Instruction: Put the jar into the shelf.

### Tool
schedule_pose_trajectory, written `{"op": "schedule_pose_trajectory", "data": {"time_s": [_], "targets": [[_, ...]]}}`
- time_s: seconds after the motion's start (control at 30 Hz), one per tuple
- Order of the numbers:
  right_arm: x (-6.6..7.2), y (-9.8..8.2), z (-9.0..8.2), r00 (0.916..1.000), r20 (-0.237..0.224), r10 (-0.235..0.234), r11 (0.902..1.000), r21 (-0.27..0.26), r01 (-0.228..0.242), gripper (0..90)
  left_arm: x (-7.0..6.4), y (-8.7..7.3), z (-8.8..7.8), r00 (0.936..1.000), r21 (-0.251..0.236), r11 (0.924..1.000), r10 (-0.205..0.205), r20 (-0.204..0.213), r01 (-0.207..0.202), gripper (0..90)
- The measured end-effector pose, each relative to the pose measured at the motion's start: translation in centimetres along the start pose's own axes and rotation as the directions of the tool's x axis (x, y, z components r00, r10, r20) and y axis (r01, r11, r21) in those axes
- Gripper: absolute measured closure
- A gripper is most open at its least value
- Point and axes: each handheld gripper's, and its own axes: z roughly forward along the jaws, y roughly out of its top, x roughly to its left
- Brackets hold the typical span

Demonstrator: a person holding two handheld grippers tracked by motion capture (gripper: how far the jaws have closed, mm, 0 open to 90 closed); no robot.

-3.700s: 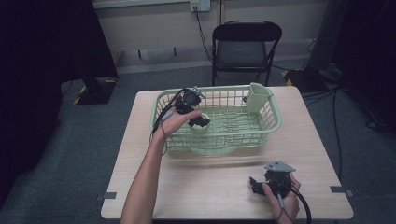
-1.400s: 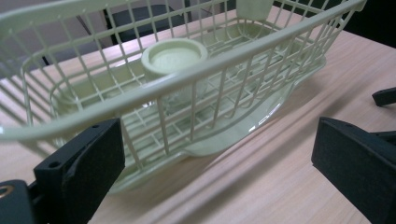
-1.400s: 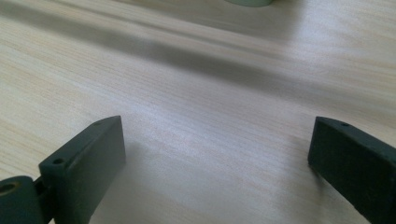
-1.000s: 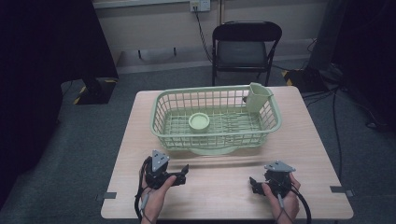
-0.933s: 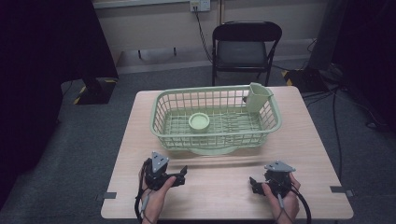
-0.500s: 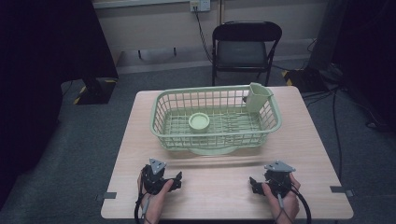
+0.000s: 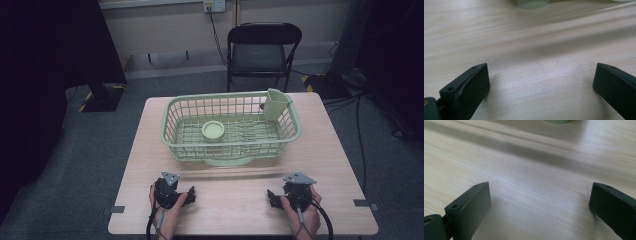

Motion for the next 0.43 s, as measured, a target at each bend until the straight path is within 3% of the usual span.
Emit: {"op": "schedule_pose_trajectory", "data": {"time_s": [0.43], "targets": [[-0.01, 0.01, 0.0, 1.0, -0.001, -0.001, 1.0, 0.0, 0.001, 3.0, 0.02, -0.01, -0.01, 1.0, 0.001, 1.0, -0.003, 0.0, 0.003, 0.1]]}}
